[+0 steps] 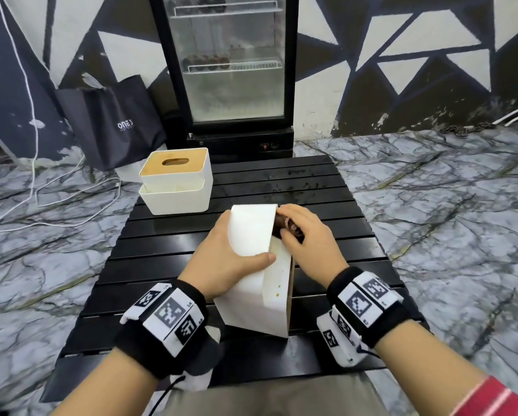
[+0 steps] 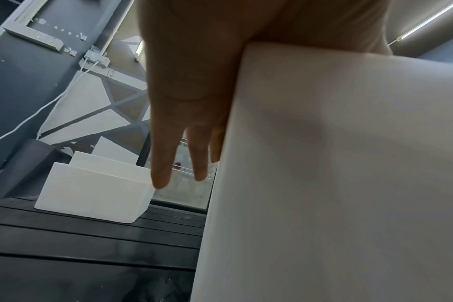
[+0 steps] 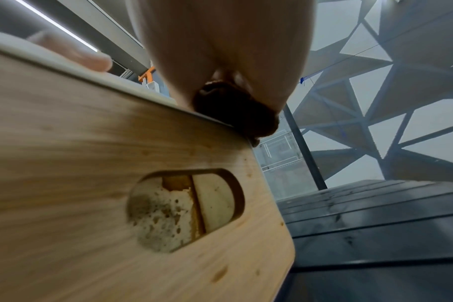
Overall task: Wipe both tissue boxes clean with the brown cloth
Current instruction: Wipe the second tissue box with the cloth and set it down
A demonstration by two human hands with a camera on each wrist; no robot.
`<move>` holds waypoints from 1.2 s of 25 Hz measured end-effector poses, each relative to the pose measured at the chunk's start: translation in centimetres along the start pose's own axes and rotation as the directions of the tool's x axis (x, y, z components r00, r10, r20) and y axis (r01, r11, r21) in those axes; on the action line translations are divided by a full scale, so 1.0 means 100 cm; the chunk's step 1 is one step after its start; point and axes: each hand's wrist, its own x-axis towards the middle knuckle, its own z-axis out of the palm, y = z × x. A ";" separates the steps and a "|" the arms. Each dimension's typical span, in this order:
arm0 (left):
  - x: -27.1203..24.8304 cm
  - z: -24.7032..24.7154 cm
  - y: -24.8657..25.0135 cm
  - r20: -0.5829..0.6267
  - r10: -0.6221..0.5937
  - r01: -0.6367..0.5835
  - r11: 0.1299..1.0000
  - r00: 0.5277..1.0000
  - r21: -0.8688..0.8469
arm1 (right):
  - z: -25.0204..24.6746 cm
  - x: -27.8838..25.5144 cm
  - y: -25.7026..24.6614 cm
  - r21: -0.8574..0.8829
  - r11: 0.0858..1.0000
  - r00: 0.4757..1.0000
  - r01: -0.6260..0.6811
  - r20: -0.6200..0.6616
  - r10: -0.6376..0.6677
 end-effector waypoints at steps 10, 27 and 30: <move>0.001 0.002 -0.002 0.004 0.011 -0.011 0.999 1.000 -0.030 | 0.002 -0.010 0.004 0.035 0.998 0.996 0.056 0.067 -0.059; 0.001 0.003 -0.001 -0.027 0.003 -0.004 1.000 1.000 -0.020 | 0.009 -0.008 0.005 0.098 0.995 1.000 -0.014 0.011 0.013; 0.002 0.003 -0.002 -0.033 0.000 0.000 1.000 0.999 -0.020 | 0.011 -0.024 0.003 0.112 0.994 1.000 0.016 0.001 -0.016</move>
